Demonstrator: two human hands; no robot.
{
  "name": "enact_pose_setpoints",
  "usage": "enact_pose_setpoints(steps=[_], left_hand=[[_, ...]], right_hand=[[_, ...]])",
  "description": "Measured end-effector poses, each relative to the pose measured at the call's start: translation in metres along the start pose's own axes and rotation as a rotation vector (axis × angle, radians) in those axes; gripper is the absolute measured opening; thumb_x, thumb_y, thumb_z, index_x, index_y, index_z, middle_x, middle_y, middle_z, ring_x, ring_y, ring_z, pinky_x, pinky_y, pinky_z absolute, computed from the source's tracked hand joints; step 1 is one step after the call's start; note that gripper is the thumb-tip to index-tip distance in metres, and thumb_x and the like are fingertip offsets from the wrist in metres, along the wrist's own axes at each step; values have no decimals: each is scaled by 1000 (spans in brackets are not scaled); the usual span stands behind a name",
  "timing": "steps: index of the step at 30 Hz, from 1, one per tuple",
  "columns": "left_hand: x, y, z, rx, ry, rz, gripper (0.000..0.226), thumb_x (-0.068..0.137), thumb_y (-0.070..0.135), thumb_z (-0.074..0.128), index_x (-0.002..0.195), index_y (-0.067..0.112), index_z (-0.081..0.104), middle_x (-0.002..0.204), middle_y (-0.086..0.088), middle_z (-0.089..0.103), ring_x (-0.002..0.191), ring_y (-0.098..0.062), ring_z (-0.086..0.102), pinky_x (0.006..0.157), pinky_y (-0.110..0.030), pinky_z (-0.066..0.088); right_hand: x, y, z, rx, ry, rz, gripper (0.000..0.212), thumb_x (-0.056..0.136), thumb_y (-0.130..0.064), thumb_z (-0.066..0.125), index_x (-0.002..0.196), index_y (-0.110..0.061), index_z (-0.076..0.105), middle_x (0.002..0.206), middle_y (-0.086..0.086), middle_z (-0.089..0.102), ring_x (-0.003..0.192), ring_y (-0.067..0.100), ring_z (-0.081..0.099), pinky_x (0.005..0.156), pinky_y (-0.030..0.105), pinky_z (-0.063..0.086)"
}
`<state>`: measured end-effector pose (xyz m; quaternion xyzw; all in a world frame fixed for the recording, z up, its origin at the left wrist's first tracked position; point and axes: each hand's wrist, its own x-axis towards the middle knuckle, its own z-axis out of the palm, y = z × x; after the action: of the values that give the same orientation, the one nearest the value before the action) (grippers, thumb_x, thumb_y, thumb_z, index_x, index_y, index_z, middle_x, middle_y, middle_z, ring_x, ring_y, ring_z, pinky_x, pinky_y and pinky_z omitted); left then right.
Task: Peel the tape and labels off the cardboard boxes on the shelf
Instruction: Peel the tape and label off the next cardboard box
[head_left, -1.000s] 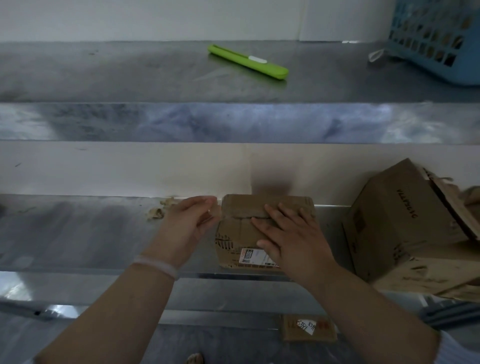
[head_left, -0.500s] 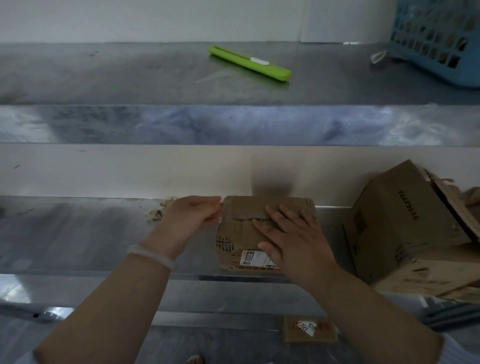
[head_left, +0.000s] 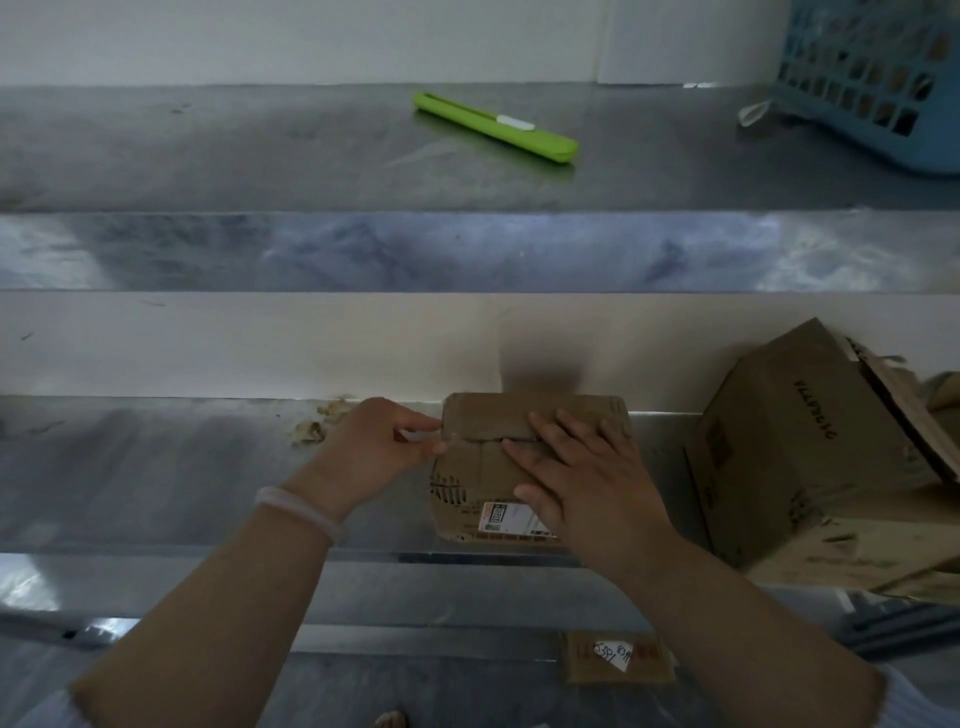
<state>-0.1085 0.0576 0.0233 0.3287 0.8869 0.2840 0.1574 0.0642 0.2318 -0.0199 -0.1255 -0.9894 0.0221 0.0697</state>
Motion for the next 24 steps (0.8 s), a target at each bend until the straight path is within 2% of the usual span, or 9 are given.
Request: enact_pose_setpoints(steps=[3,6,9,11,14,18,20,22,24], left_hand=[[-4,-2,-3,-98,-47,-21,30,80,30,75,109,25,72,94,15,68,76,11,56,63,1,37],[-5,1,-5,26,-17,5,17,80,33,75,97,27,75,82,18,67,76,5,59,64,-4,38],[-5,8,-4,117,62,65,5,85,27,69,88,25,74,80,16,65,74,4,56,65,-3,38],[-6,8,2,115,149,89,10,87,18,65,81,25,69,79,13,66,73,0,58,69,-14,47],[-4,4,12,-25,256,31,20,87,11,59,74,27,60,72,8,66,68,-11,64,69,-36,56],[1,4,28,-167,414,-40,14,86,11,59,77,23,61,73,4,66,68,-15,66,67,-40,58],[6,7,31,-441,490,-192,17,89,7,56,80,21,59,80,-3,67,69,-17,68,70,-42,60],[12,8,28,-716,527,-289,20,90,2,55,82,19,60,88,-10,67,69,-15,70,74,-38,60],[14,8,24,-622,506,-176,21,88,4,61,79,23,64,88,-4,69,71,-9,69,72,-22,55]], right_hand=[[-1,0,0,2,-3,6,50,96,-57,22,136,-42,50,146,-4,49,132,25,48,109,53,34],[-1,-1,-1,4,-3,0,51,97,-57,20,135,-42,50,145,-3,50,132,25,49,108,54,35],[-1,0,-3,20,-11,-5,50,96,-57,22,135,-43,51,145,-3,50,132,26,49,108,54,36],[-2,0,-3,28,-22,-9,50,96,-57,24,135,-43,50,146,-4,48,134,25,46,110,54,34],[-4,0,-4,32,-28,-23,49,96,-57,25,137,-44,48,148,-5,46,136,24,43,111,53,32],[-3,0,-6,44,-46,-19,48,96,-57,27,136,-43,49,148,-5,45,137,23,42,111,53,32],[-3,0,-6,40,-50,-22,48,96,-57,27,136,-43,49,148,-5,46,136,23,43,111,53,32],[-3,0,-6,41,-46,-23,47,96,-57,28,135,-43,50,147,-5,47,135,24,44,110,53,33],[-2,-1,-6,42,-48,-24,48,95,-57,28,135,-42,51,147,-5,48,135,24,45,109,54,34]])
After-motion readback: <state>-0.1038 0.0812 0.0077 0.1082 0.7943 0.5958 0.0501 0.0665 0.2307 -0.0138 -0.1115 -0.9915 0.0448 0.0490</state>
